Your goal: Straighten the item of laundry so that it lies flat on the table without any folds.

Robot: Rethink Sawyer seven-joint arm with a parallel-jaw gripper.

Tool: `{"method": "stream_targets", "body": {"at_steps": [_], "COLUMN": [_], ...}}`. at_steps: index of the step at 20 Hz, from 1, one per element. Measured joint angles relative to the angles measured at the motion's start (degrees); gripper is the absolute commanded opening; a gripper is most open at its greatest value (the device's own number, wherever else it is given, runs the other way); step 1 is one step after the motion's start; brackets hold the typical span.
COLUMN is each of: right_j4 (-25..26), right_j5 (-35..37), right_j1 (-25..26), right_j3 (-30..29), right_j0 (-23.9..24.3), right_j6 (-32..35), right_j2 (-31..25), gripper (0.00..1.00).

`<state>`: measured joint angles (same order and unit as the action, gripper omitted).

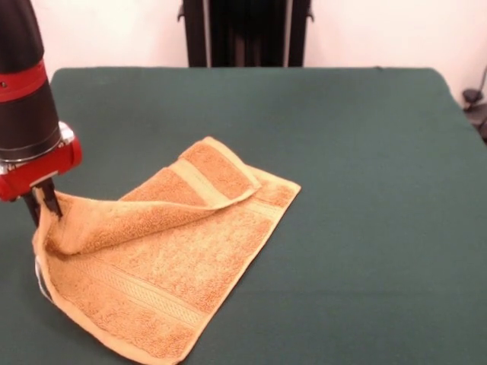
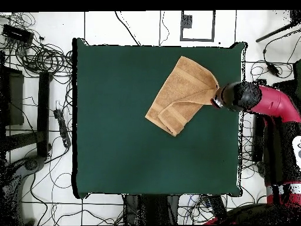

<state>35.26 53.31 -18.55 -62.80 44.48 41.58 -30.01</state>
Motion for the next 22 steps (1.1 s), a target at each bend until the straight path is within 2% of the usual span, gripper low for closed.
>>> {"method": "stream_targets", "body": {"at_steps": [16,22], "right_j4": [-1.5,-1.6], "right_j5": [5.4,6.5], "right_j1": [-3.5,-2.9], "right_j3": [0.0,0.0], "right_j0": [0.1,1.7], "right_j6": [-0.2,-3.1], "right_j2": [-0.2,-2.9], "gripper": [0.00,0.00]}}
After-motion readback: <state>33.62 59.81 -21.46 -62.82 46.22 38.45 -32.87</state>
